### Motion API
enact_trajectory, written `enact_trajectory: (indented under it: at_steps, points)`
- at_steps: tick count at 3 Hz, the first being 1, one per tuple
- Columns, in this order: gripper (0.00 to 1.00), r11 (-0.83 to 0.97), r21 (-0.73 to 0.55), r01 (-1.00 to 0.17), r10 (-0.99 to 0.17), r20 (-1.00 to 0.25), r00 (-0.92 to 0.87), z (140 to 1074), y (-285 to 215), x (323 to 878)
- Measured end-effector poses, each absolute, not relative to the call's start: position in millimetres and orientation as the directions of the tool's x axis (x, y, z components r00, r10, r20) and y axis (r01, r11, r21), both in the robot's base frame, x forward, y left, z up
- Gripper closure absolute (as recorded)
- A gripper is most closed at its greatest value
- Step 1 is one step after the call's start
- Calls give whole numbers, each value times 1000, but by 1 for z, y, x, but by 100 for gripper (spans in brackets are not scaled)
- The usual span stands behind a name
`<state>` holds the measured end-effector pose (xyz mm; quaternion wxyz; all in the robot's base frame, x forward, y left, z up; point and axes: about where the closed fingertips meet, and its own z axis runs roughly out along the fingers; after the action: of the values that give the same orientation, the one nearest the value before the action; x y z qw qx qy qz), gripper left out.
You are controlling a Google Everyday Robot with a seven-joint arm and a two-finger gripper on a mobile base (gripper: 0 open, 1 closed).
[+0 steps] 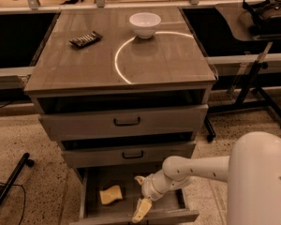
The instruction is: Pick sponge from bottom drawer and place on counter
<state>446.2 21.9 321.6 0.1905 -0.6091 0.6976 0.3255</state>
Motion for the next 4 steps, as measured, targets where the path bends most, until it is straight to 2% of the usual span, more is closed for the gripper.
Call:
enact_trajectory:
  at_steps: [2,4]
  points:
    - [0,62,216,-974,-738,-648,-191,284,34,461]
    - [0,131,103,-986,-752,-637,-166,241,62,506]
